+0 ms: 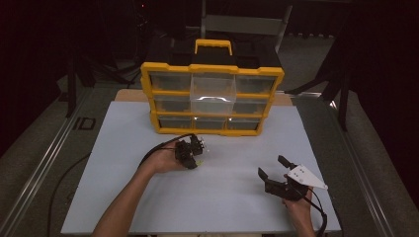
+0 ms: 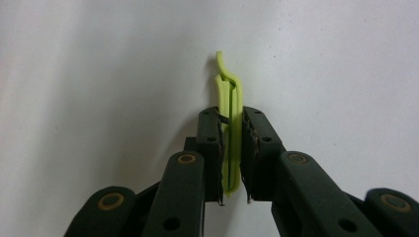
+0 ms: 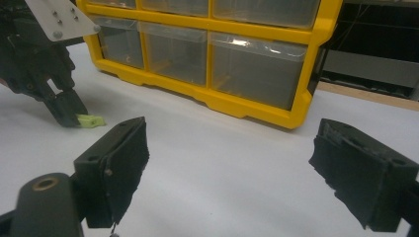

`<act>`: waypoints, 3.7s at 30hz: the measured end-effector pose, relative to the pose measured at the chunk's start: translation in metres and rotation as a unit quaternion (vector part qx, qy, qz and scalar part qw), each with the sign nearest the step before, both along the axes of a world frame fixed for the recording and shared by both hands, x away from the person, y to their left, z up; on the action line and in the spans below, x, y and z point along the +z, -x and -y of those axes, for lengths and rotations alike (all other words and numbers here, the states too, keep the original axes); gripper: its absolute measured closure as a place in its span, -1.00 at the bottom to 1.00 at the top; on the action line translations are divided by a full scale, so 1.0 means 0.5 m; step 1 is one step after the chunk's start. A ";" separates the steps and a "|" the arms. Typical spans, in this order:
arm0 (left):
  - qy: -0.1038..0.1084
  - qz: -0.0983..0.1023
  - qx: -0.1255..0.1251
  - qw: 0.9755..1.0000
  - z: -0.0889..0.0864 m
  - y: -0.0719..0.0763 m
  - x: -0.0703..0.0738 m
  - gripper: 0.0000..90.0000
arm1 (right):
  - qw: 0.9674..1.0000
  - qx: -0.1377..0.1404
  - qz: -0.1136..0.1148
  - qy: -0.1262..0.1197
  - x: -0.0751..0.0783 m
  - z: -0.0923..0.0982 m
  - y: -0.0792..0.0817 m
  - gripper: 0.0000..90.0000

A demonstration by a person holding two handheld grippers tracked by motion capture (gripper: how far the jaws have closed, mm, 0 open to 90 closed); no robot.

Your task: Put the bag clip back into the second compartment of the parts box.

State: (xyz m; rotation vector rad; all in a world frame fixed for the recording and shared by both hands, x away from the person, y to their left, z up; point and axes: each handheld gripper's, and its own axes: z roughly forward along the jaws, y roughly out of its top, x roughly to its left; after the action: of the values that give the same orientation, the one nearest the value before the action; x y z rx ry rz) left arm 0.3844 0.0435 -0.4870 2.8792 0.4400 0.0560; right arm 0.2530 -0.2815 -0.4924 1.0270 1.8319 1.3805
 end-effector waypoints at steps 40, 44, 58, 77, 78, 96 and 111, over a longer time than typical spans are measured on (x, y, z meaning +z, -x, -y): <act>0.055 0.020 -0.005 0.998 -0.044 0.029 0.083 0.79 | 1.000 0.014 -0.004 0.004 -0.003 -0.009 0.000 -0.70; 0.058 0.024 -0.002 0.998 -0.049 0.030 0.088 0.79 | 1.000 0.015 -0.002 0.006 -0.003 -0.010 0.000 -0.70; 0.063 0.031 -0.003 0.998 -0.065 0.031 0.108 0.79 | 1.000 0.017 -0.002 0.009 -0.003 -0.011 0.001 -0.70; 0.070 0.038 0.003 0.997 -0.086 0.028 0.142 0.79 | 1.000 0.019 0.002 0.008 -0.003 -0.013 0.001 -0.70; 0.070 0.038 0.004 0.997 -0.087 0.027 0.143 0.79 | 1.000 0.019 0.001 0.008 -0.003 -0.013 0.001 -0.70; 0.076 0.042 -0.001 0.996 -0.098 0.020 0.174 0.79 | 1.000 0.017 0.002 0.009 -0.003 -0.013 0.003 -0.70; 0.080 0.047 0.002 0.996 -0.111 0.016 0.209 0.79 | 1.000 0.019 0.002 0.010 -0.003 -0.014 0.003 -0.70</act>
State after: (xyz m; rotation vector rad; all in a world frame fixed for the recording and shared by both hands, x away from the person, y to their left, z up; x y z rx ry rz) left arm 0.3764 0.0988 -0.3825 2.7061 0.4113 0.1498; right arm 0.2513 -0.2743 -0.4941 0.9834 1.8685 1.3835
